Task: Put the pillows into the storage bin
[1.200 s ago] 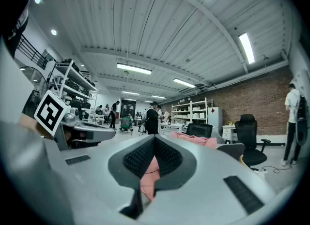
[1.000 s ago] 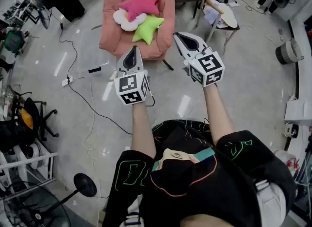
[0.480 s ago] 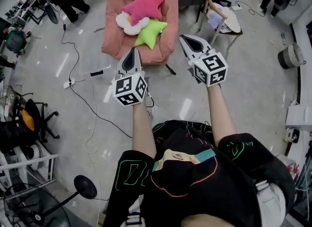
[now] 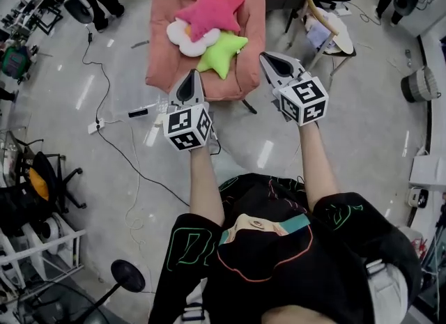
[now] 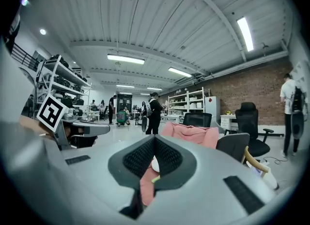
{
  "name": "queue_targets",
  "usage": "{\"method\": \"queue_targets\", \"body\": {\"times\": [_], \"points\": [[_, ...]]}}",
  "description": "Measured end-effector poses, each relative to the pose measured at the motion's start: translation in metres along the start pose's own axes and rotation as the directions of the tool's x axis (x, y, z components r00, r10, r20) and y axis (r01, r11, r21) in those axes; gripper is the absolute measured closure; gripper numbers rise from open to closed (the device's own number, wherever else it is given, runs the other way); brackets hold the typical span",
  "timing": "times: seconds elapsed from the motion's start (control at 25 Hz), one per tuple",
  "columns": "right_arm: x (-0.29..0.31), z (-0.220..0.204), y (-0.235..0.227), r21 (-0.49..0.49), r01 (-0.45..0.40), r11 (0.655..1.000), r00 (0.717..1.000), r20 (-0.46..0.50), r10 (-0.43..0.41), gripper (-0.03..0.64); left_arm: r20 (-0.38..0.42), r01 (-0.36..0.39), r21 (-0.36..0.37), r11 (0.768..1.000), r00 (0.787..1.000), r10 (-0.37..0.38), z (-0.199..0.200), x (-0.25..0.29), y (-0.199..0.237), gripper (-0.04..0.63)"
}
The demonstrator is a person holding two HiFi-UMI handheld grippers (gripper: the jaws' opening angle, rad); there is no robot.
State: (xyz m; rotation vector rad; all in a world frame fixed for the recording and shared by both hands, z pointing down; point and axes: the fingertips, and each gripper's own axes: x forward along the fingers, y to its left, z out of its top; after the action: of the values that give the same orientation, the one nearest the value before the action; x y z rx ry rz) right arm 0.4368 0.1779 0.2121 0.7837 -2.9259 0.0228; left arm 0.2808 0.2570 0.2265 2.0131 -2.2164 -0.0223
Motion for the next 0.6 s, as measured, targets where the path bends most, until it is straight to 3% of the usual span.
{"method": "queue_targets", "body": {"times": [0.28,0.6], "points": [[0.113,-0.034,-0.018,0.079,0.02,0.997,0.996,-0.089,-0.013,0.624,-0.108,0.038,-0.05,0.998,0.993,-0.043,-0.031,0.092,0.071,0.598],[0.258,-0.065,-0.052,0.132,0.08,0.988,0.978,-0.202,-0.052,0.624,-0.223,0.084,-0.097,0.992,0.969,-0.103,-0.06,0.213,0.158,0.598]]}}
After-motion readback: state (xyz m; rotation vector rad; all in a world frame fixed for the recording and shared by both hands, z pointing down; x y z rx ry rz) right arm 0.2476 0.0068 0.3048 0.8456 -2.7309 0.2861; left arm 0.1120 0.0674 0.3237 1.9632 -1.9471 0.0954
